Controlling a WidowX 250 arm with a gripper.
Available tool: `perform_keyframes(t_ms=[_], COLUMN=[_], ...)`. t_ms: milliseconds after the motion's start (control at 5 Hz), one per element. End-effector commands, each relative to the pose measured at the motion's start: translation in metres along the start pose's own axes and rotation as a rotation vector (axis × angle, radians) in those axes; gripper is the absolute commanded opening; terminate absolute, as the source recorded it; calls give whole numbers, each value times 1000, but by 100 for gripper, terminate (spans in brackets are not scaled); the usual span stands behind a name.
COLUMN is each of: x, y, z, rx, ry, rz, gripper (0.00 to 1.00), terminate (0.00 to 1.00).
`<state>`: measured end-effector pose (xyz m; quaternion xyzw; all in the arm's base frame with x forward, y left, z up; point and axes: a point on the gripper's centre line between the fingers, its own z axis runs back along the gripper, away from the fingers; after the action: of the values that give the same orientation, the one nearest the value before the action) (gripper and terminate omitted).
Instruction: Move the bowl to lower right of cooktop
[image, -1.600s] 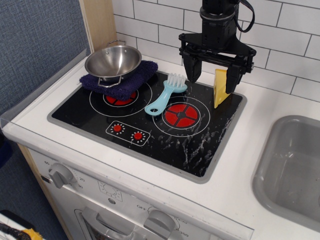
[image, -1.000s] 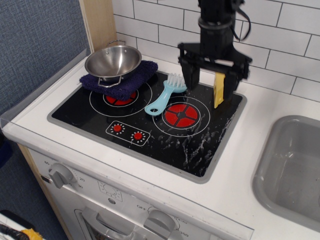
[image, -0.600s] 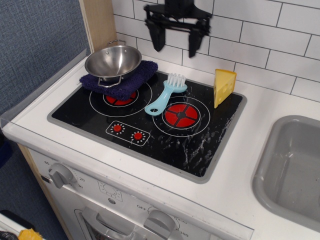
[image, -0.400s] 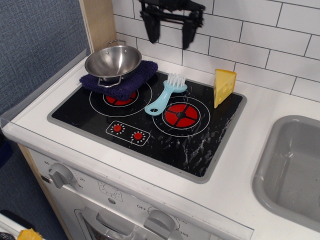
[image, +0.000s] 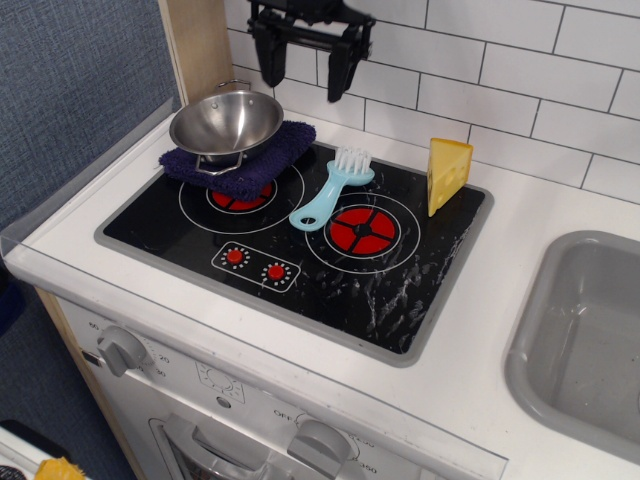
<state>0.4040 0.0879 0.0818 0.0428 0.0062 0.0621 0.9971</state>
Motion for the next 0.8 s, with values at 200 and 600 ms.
perform_keyframes(t_ms=[200, 600], x=[-1, -8], y=[22, 27], z=[-6, -25], rx=[38, -7], ry=[-37, 3], rz=[31, 74], gripper=[100, 100], terminate=[0, 0])
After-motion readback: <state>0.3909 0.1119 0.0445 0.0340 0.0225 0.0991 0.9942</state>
